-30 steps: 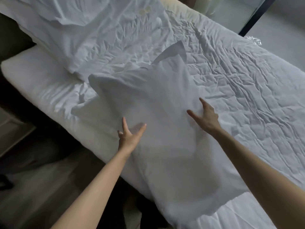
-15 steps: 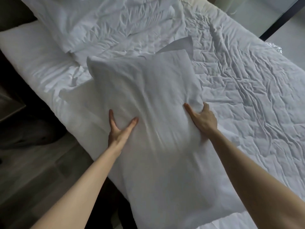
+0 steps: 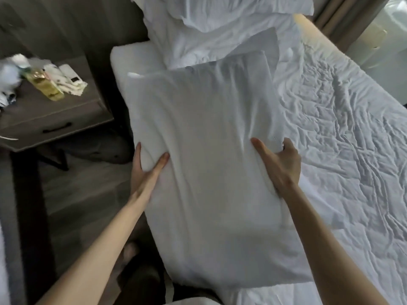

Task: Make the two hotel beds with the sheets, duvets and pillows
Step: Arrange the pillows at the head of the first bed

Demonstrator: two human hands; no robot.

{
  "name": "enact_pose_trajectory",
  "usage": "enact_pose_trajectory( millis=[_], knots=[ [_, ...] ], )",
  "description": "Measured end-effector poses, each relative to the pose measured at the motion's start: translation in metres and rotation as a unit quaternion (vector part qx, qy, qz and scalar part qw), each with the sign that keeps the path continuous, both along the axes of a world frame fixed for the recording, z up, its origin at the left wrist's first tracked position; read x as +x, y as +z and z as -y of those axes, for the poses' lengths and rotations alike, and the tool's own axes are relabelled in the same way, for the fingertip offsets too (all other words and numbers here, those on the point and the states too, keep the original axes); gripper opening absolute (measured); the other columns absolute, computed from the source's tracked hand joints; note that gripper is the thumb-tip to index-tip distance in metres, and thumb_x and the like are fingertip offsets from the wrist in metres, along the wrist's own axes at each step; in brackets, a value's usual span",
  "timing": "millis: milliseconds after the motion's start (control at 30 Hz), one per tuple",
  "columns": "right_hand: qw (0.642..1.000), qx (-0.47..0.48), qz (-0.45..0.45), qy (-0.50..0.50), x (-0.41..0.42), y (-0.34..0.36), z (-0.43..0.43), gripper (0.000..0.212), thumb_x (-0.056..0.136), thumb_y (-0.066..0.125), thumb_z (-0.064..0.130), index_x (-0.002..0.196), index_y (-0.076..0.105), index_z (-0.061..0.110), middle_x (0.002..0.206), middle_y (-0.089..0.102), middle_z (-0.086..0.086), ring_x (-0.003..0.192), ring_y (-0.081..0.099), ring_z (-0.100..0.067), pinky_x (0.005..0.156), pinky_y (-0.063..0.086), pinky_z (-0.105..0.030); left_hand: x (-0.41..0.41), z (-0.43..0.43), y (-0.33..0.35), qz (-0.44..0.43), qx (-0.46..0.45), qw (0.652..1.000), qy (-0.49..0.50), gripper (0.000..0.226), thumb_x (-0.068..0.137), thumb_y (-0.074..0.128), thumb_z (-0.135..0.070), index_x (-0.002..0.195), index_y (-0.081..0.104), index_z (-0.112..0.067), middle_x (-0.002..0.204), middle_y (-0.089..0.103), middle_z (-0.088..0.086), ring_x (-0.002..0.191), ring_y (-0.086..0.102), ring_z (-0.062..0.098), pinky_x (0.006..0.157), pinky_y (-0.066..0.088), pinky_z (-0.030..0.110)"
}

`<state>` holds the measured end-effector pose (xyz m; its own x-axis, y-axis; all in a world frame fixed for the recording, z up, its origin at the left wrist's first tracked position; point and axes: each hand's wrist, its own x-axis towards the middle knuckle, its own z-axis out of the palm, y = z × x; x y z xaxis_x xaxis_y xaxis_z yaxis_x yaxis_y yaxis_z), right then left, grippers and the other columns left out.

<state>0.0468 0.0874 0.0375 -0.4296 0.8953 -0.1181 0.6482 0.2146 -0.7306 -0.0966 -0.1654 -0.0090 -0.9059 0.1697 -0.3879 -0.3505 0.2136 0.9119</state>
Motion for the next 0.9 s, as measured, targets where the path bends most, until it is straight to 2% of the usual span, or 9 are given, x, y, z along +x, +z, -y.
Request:
enact_pose_trajectory(
  millis=[67,167,300,367,500,633,767,833,900],
  knots=[
    [0.999,-0.009,-0.018,0.033,-0.027,0.015,0.024,0.068,0.061,0.067,0.078,0.098,0.060,0.021,0.091,0.068,0.008,0.086,0.065,-0.017,0.080,0.054,-0.038,-0.014,0.033,0.021,-0.016,0.003,1.000,0.027,0.091,0.076,0.076,-0.046,0.149,0.023,-0.041,0.145,0.040,-0.016,0.123,0.043,0.004,0.099,0.036,0.025],
    [0.996,-0.016,-0.034,0.083,-0.073,0.036,0.066,0.082,0.056,0.063,0.085,0.108,0.059,0.022,0.106,0.069,0.004,0.096,0.066,-0.020,0.084,0.055,-0.041,-0.034,0.087,0.049,-0.045,0.000,0.996,0.073,0.091,0.077,0.075,-0.047,0.150,0.022,-0.040,0.132,0.044,-0.022,0.115,0.045,0.001,0.090,0.036,0.021],
    [0.985,-0.025,-0.074,0.155,-0.134,0.062,0.137,0.060,0.065,0.071,0.072,0.098,0.059,0.023,0.088,0.067,0.012,0.083,0.065,-0.014,0.073,0.053,-0.033,-0.062,0.171,0.077,-0.073,0.001,0.988,0.136,0.090,0.076,0.075,-0.048,0.150,0.024,-0.041,0.134,0.047,-0.020,0.116,0.047,0.002,0.093,0.037,0.023],
    [0.977,-0.026,-0.095,0.187,-0.164,0.071,0.176,0.057,0.066,0.073,0.067,0.098,0.059,0.022,0.085,0.065,0.014,0.081,0.065,-0.011,0.068,0.052,-0.030,-0.074,0.216,0.087,-0.083,0.010,0.984,0.156,0.091,0.075,0.075,-0.050,0.150,0.023,-0.042,0.137,0.045,-0.020,0.118,0.047,0.003,0.097,0.038,0.027],
    [0.963,-0.030,-0.117,0.241,-0.224,0.082,0.262,0.065,0.058,0.072,0.074,0.100,0.060,0.026,0.091,0.068,0.011,0.084,0.067,-0.014,0.078,0.057,-0.039,-0.092,0.305,0.104,-0.102,0.004,0.969,0.224,0.090,0.078,0.073,-0.050,0.150,0.021,-0.041,0.140,0.041,-0.020,0.121,0.044,0.004,0.102,0.037,0.028],
    [0.943,-0.016,-0.126,0.307,-0.274,0.092,0.350,0.061,0.061,0.071,0.073,0.096,0.060,0.024,0.087,0.066,0.012,0.083,0.065,-0.016,0.078,0.055,-0.041,-0.106,0.394,0.112,-0.101,0.000,0.949,0.298,0.089,0.074,0.075,-0.054,0.147,0.025,-0.046,0.138,0.044,-0.021,0.122,0.048,0.005,0.102,0.040,0.028],
    [0.919,-0.018,-0.126,0.373,-0.318,0.102,0.435,0.061,0.063,0.069,0.074,0.097,0.058,0.025,0.090,0.066,0.013,0.088,0.065,-0.016,0.078,0.053,-0.037,-0.111,0.474,0.123,-0.112,-0.016,0.926,0.359,0.088,0.074,0.075,-0.055,0.147,0.026,-0.047,0.139,0.045,-0.020,0.118,0.048,0.004,0.099,0.039,0.027],
    [0.906,-0.016,-0.131,0.402,-0.339,0.108,0.475,0.065,0.061,0.068,0.076,0.101,0.058,0.026,0.096,0.066,0.013,0.090,0.064,-0.013,0.081,0.054,-0.038,-0.114,0.509,0.128,-0.115,-0.020,0.914,0.389,0.087,0.076,0.074,-0.053,0.148,0.027,-0.044,0.138,0.046,-0.019,0.116,0.048,0.004,0.095,0.039,0.024],
    [0.894,-0.012,-0.137,0.427,-0.360,0.114,0.512,0.070,0.062,0.067,0.077,0.108,0.059,0.024,0.101,0.065,0.012,0.096,0.062,-0.015,0.086,0.053,-0.040,-0.117,0.541,0.131,-0.123,-0.019,0.902,0.414,0.086,0.076,0.075,-0.052,0.148,0.028,-0.042,0.140,0.047,-0.017,0.121,0.050,0.007,0.100,0.042,0.028]
  ],
)
